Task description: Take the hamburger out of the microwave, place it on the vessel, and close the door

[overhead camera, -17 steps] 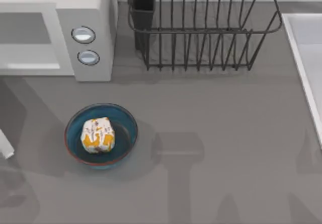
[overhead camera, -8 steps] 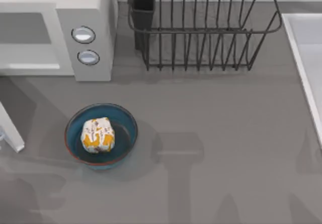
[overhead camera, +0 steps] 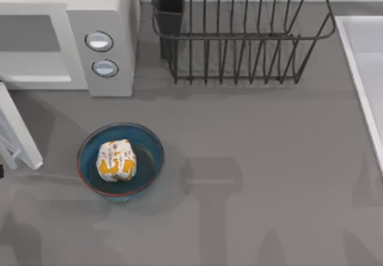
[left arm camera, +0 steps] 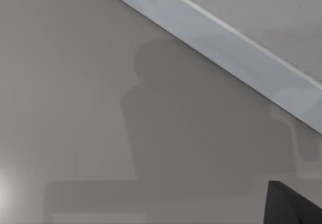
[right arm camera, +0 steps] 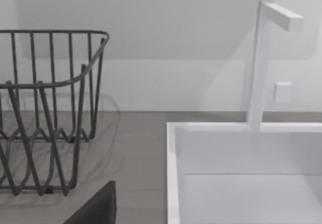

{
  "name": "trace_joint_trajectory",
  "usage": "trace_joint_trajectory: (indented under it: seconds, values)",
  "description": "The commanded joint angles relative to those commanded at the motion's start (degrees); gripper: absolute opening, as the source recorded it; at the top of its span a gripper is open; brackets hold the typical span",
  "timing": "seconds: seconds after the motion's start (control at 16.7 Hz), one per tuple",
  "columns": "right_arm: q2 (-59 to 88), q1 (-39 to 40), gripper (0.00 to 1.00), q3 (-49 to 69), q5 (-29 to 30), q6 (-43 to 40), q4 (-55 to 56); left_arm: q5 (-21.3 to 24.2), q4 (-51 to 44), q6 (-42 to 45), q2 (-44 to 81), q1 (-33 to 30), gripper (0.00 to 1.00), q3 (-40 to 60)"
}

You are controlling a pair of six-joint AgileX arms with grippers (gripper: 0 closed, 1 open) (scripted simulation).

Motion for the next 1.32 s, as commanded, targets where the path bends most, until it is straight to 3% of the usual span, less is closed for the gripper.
trace_joint_trajectory:
  seconds: [0.24, 0.42, 0.84, 1.32]
  values:
    - [0.0, 0.0, 1.00, 0.0, 0.0, 0.0, 0.0, -8.3, 0.3, -9.1, -4.1, -13.0, 0.00, -2.4]
    - [0.0, 0.0, 1.00, 0.0, 0.0, 0.0, 0.0, -12.2, 0.5, -13.4, -6.2, -17.8, 0.00, -3.6]
    - [0.0, 0.0, 1.00, 0.0, 0.0, 0.0, 0.0, -12.3, 1.6, -13.7, -3.9, -18.1, 0.00, -1.8]
    - [0.0, 0.0, 1.00, 0.0, 0.0, 0.0, 0.0, -12.5, 10.9, -13.8, 19.7, -18.6, 0.00, 11.3]
